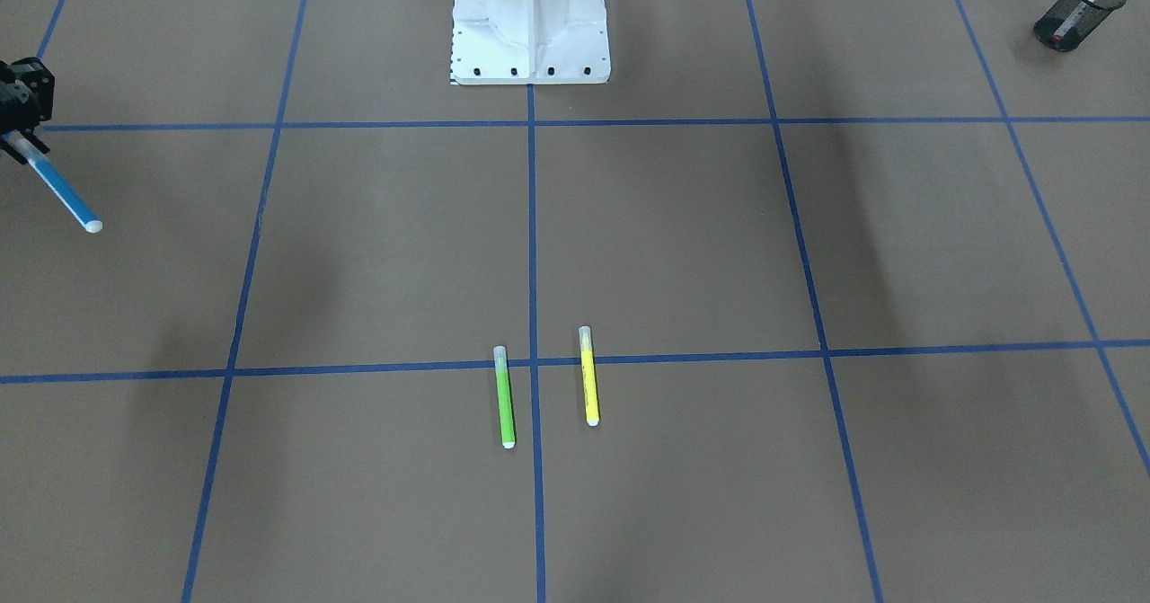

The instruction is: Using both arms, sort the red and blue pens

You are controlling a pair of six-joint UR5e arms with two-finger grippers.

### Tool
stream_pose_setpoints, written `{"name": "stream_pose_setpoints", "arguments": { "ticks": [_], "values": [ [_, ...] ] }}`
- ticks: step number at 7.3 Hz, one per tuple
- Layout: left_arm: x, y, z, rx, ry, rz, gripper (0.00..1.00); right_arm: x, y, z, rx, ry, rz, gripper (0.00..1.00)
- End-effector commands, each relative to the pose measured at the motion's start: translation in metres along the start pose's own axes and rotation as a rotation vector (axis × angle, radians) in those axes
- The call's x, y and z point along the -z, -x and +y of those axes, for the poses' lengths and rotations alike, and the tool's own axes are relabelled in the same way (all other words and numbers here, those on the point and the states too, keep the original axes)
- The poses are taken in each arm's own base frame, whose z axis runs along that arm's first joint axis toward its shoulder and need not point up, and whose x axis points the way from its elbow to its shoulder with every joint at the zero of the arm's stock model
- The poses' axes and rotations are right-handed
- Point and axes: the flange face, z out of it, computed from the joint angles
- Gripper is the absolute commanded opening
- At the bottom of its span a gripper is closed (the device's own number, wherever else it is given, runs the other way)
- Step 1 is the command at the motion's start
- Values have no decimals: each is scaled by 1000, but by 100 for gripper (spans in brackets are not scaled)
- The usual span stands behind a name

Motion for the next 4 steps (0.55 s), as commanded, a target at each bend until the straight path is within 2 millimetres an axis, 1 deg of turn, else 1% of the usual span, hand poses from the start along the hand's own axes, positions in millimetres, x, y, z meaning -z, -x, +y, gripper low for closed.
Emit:
{"name": "stream_pose_setpoints", "arguments": {
  "ticks": [1, 2, 3, 4],
  "values": [
    [-2, 2, 4, 1, 1, 0, 100, 0, 3, 83, 165, 272, 53, 0],
    [-3, 3, 7, -5, -5, 0, 100, 1, 3, 113, 210, 443, 80, 0],
    [-2, 2, 7, -10, -10, 0, 100, -1, 5, 142, 243, 557, 52, 0],
    [-3, 3, 9, -13, -12, 1, 100, -10, 7, 178, 265, 634, 34, 0]
  ]
}}
